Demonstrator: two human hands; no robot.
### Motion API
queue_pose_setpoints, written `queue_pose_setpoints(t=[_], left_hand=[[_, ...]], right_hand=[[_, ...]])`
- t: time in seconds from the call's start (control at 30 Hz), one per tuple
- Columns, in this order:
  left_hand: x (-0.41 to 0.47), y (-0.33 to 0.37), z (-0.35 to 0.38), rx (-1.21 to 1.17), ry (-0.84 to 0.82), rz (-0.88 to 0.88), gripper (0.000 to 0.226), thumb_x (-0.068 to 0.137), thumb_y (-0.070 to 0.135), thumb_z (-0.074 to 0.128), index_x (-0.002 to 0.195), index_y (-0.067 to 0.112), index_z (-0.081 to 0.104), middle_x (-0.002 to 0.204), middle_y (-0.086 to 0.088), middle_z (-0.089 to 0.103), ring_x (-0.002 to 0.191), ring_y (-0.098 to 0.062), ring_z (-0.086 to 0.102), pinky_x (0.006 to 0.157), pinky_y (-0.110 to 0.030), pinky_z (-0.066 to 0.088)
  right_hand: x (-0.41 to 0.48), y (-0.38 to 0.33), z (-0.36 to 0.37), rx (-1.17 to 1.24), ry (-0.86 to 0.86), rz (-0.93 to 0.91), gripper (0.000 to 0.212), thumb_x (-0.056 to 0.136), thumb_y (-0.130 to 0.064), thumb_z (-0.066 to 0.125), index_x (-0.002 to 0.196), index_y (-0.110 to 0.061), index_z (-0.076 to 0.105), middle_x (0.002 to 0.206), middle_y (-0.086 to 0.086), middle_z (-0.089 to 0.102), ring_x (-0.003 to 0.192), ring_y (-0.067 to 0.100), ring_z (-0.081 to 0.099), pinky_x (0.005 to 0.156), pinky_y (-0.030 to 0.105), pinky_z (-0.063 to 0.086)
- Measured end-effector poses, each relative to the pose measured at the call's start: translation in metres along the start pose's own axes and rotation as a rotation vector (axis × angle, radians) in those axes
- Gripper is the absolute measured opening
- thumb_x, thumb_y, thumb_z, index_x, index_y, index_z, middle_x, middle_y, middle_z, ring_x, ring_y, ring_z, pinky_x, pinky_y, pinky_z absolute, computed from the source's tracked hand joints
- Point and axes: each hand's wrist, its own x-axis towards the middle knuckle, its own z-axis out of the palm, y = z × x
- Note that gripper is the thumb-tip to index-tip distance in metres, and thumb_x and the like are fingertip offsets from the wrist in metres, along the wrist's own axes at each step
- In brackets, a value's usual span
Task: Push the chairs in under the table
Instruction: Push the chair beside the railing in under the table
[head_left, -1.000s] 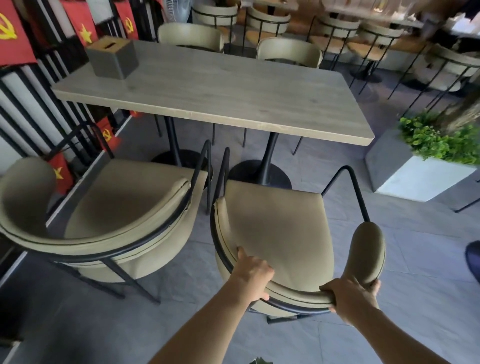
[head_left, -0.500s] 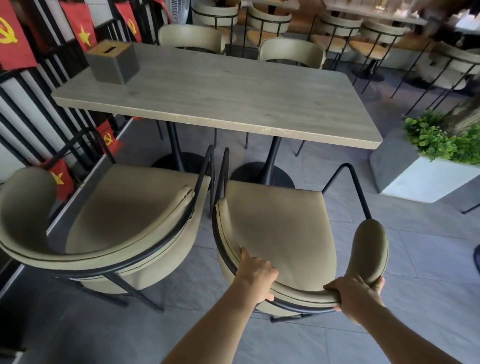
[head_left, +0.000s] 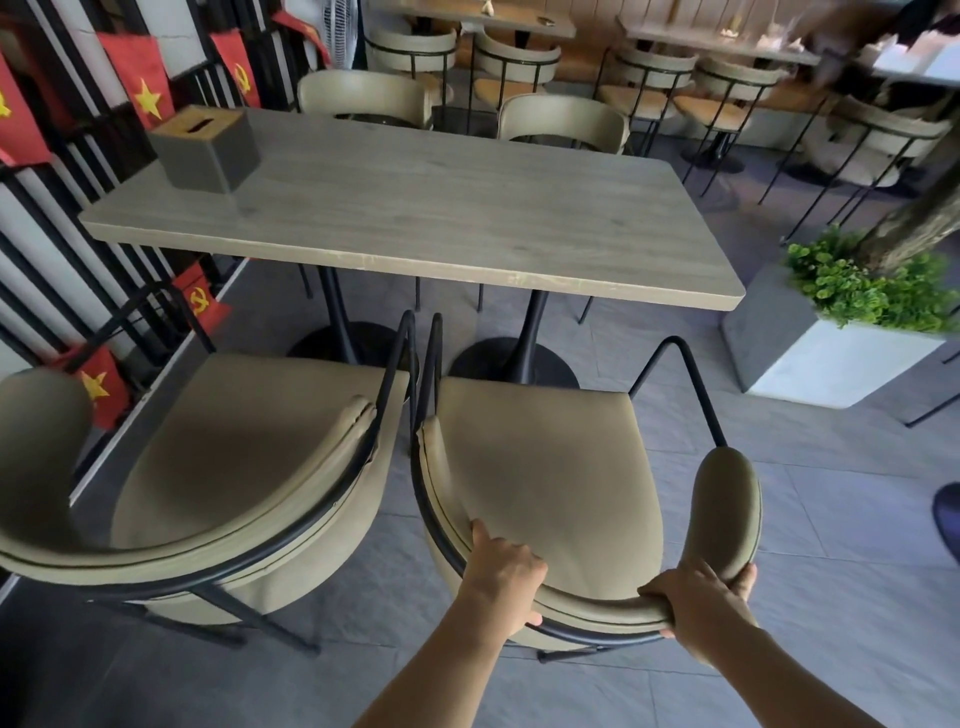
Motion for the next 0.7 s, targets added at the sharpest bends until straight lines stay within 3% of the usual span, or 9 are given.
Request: queue_pose_setpoints(t=[0.13, 0.4, 0.7], left_hand=[[0.0013, 0.0, 0.0012, -0.002, -0.017, -0.003, 0.042, 0.08, 0.043, 0.068, 0.092, 0.003, 0.063, 0.087, -0.016, 0.07, 0.087, -0.034, 0.063, 0.105, -0.062, 0.025], [-0.0008, -0.002, 0.0036, -0.013, 0.004, 0.011, 0.044, 0.082, 0.046, 0.065, 0.093, 0.004, 0.063, 0.089, -0.015, 0.068, 0.09, -0.034, 0.061, 0.106, -0.063, 0.022], [-0.0005, -0.0032, 0.0045, 0.007, 0.03, 0.018, 0.043, 0.083, 0.049, 0.063, 0.093, 0.006, 0.063, 0.088, -0.013, 0.069, 0.09, -0.034, 0.061, 0.107, -0.061, 0.024]], right_hand=[[0.0003, -0.0004, -0.0008, -0.003, 0.002, -0.001, 0.042, 0.089, -0.022, 0.058, 0.122, -0.048, 0.055, 0.104, -0.014, 0.044, 0.131, 0.011, 0.03, 0.107, 0.068, 0.008], [-0.0006, -0.0013, -0.001, 0.025, 0.009, 0.015, 0.033, 0.093, -0.025, 0.05, 0.117, -0.046, 0.058, 0.118, -0.015, 0.056, 0.128, 0.009, 0.032, 0.107, 0.068, 0.005], [0.0048, 0.0, 0.0049, 0.022, 0.031, 0.025, 0.036, 0.091, -0.019, 0.053, 0.112, -0.047, 0.06, 0.111, -0.017, 0.058, 0.124, 0.009, 0.035, 0.105, 0.069, 0.007]])
